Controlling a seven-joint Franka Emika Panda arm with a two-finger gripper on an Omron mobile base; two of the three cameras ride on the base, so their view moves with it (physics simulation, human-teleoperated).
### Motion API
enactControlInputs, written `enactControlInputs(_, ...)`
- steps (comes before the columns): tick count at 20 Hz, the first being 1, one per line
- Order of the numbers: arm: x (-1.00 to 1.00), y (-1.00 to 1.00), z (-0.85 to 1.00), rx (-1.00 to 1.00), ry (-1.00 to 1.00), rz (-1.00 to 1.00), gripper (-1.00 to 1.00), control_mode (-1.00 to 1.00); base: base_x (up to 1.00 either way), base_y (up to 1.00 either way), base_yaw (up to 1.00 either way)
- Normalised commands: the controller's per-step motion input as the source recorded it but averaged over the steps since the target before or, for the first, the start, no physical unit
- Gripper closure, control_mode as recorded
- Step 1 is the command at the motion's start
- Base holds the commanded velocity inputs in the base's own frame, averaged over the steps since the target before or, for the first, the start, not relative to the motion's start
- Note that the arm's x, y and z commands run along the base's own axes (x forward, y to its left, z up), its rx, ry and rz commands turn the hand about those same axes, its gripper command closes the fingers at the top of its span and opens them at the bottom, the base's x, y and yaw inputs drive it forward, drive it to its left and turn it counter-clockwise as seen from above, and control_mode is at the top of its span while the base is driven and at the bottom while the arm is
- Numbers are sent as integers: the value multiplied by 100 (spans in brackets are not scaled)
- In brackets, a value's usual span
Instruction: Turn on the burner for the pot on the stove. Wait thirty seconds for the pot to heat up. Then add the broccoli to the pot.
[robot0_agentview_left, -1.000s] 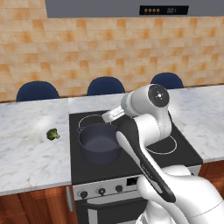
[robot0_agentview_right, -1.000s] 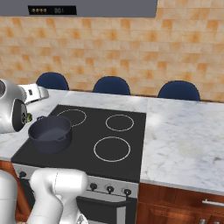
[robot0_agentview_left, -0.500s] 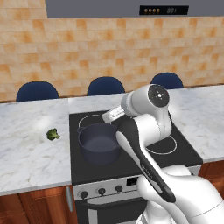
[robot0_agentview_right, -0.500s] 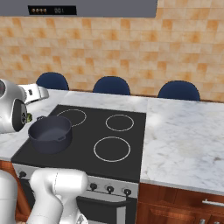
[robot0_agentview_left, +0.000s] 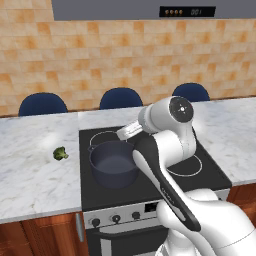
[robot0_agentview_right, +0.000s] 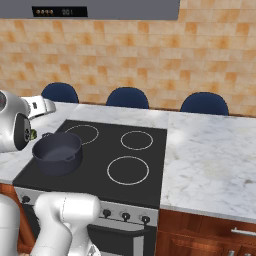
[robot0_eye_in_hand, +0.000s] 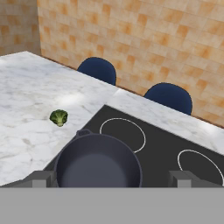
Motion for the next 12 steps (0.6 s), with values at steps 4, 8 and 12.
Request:
enactControlInputs(4,0,0,0,0,0,0,-100,-100,0,0,0)
enactControlInputs(8,0,0,0,0,0,0,-100,-100,0,0,0)
enactControlInputs(12,0,0,0,0,0,0,-100,-100,0,0,0)
